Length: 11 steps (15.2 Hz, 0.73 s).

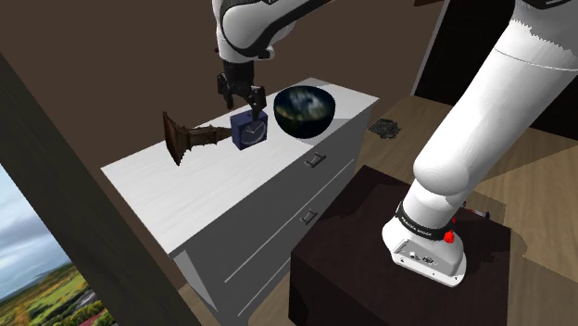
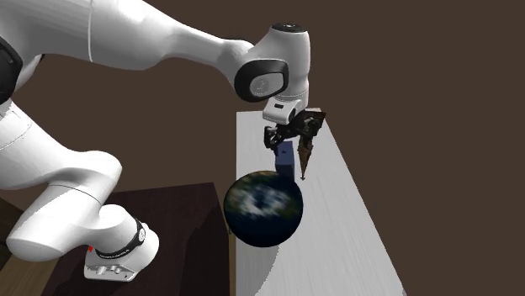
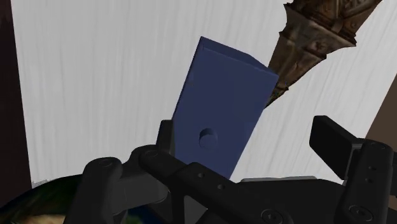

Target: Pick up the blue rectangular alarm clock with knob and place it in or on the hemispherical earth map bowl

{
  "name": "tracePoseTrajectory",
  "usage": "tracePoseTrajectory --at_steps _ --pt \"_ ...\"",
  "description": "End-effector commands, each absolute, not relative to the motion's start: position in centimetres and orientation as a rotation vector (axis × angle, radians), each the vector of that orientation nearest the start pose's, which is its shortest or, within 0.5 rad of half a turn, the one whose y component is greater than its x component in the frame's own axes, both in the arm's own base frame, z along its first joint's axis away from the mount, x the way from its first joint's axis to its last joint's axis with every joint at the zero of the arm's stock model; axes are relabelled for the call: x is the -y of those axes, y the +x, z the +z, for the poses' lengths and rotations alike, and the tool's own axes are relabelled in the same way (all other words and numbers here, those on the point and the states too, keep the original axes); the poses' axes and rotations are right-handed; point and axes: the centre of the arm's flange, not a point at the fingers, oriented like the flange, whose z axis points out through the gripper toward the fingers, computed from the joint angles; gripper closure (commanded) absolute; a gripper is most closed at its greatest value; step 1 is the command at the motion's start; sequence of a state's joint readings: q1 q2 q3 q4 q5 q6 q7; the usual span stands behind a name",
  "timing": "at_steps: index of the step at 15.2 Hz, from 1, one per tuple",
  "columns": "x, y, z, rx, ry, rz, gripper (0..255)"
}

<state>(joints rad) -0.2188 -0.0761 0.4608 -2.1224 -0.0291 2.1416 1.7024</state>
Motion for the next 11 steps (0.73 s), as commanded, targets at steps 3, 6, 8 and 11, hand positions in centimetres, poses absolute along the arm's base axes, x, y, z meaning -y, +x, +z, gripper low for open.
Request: tracePoseTrajectory --at_steps 3,6,8,11 --pt "-12.3 53.8 42.7 -2.076 -2.358 -0.023 255" --pt "-12.3 53.8 44.3 -2.076 -2.358 -0.023 255" --pt "-12.3 53.8 45.3 -2.076 -2.358 -0.023 255" --pt "-12.3 53.8 46.9 -2.076 -2.358 -0.023 255"
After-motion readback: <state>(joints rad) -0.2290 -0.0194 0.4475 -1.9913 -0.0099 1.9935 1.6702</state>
